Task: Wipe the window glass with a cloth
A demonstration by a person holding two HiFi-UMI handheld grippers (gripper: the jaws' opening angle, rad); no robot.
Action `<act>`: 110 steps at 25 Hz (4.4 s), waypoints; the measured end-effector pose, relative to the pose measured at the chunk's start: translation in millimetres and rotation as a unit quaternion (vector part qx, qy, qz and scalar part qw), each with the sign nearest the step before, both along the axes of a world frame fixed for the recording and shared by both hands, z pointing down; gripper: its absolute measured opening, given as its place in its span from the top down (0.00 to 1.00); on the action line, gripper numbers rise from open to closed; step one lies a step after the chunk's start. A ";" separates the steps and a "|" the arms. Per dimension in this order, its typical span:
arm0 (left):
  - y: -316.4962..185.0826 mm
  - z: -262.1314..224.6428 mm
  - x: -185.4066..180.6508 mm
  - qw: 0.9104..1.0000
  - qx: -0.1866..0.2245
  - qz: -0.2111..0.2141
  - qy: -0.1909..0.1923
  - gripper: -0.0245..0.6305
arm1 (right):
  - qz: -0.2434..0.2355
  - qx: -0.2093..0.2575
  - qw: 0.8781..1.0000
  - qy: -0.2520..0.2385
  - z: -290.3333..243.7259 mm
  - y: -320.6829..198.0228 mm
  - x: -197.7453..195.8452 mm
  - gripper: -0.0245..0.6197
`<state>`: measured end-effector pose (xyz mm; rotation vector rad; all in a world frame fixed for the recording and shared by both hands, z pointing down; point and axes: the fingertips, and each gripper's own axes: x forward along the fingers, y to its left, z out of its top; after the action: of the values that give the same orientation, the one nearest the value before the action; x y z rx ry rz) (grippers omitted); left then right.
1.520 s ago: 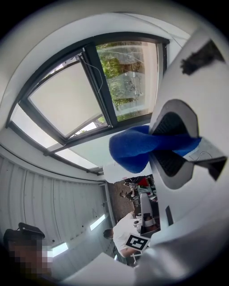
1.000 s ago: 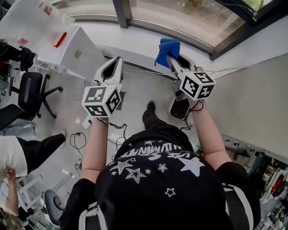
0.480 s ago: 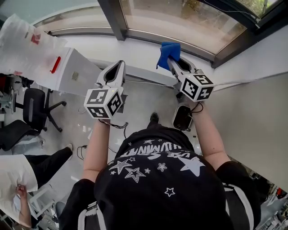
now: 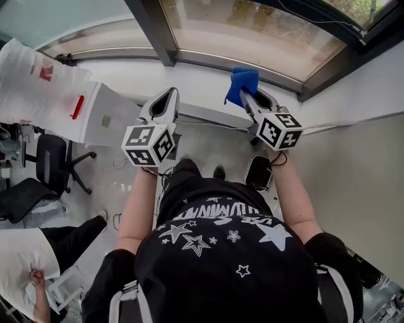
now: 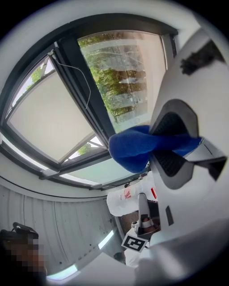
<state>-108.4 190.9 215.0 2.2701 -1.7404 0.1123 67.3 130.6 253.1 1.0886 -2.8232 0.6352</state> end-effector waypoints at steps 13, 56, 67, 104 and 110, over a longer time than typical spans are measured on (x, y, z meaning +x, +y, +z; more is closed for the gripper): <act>-88.4 11.5 -13.8 0.997 -0.001 0.075 0.014 0.95 | 0.087 -0.007 0.996 0.020 11.6 -60.2 8.8 0.85; -335.2 38.9 -279.4 0.999 0.020 0.043 0.017 0.95 | 0.049 0.040 0.990 0.125 64.4 -370.2 -350.2 0.85; -335.5 56.1 -271.0 0.999 -0.006 0.041 0.012 0.95 | 0.040 0.057 0.993 0.099 62.1 -398.3 -364.6 0.85; -358.8 61.2 188.5 0.961 -0.038 0.271 -0.043 0.95 | 0.369 -0.013 0.928 0.042 97.0 -366.8 233.9 0.85; -354.3 65.7 254.9 0.950 -0.036 0.306 -0.046 0.95 | 0.417 -0.007 0.908 0.039 93.3 -358.8 312.0 0.85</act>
<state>146.5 -163.4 280.7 2.6985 -0.9852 0.4008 379.2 -228.2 346.4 2.2609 -2.1696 0.6063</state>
